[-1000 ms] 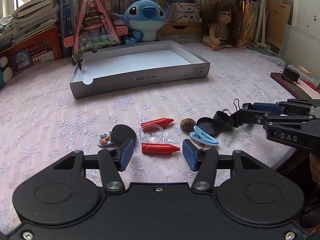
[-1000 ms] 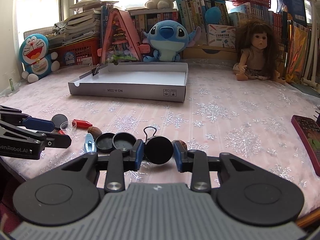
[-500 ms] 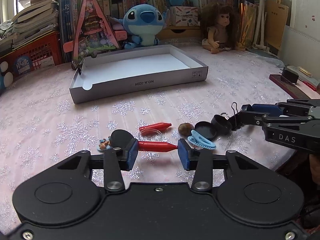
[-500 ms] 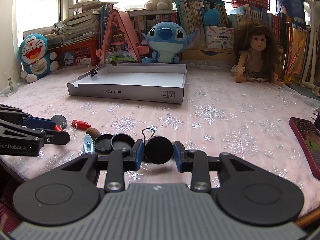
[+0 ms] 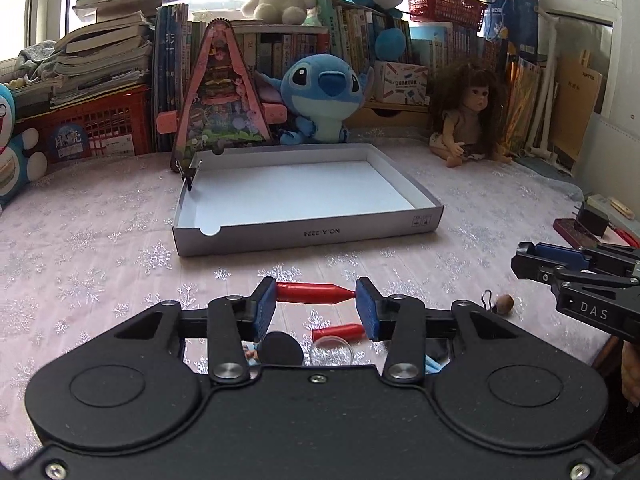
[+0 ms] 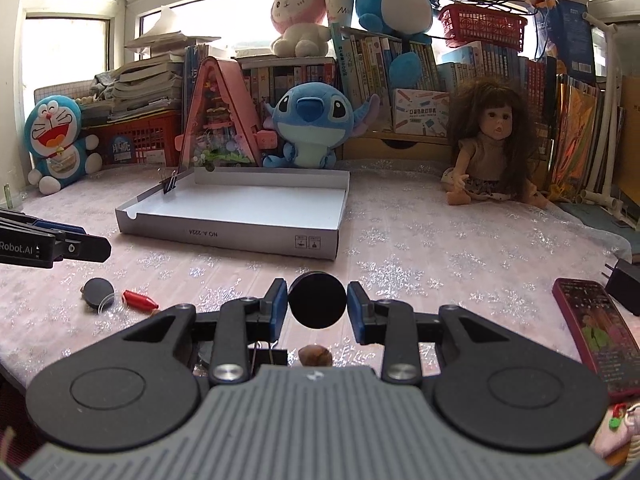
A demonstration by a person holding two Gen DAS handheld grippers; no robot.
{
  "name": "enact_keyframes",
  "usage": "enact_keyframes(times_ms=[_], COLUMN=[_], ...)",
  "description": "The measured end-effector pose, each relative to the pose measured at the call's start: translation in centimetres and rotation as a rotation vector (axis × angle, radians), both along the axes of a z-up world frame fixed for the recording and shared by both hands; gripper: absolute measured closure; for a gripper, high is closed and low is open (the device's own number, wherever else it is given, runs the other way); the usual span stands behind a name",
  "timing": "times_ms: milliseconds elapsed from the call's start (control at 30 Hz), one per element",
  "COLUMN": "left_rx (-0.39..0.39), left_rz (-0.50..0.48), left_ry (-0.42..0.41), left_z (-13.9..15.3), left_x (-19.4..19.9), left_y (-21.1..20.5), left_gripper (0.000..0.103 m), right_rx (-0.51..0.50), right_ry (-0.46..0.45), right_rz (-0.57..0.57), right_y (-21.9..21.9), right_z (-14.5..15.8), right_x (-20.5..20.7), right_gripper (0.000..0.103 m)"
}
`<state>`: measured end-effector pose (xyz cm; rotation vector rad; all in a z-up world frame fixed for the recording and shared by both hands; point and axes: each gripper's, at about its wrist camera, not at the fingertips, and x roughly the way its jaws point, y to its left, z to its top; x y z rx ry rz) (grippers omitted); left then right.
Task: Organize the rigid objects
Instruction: 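Carry the red crayon with the left tool while the right tool carries the black disc into the tray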
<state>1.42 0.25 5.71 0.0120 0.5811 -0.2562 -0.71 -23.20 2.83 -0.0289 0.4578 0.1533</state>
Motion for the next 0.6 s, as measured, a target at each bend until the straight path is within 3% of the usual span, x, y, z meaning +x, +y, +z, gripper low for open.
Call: enact_keyframes(times_ms=[167, 367, 600], left_rx=[-0.048, -0.069, -0.097], left_rz=[0.047, 0.071, 0.089], left_ry=[-0.017, 0.018, 0.067], left_z=[1.2, 1.9, 2.6], left_x=[1.9, 4.8, 8.7], left_y=[1.0, 1.4, 1.6], left_gripper=[0.062, 0.062, 0.062], right_rx=[0.028, 0.045, 0.169], right_ry=[0.002, 0.017, 0.124], right_rz=[-0.001, 0.026, 0.017], right_y=[-0.6, -0.4, -1.2], right_z=[1.1, 2.4, 3.6], right_x=[1.3, 3.5, 8.6], right_gripper=[0.065, 0.065, 0.065])
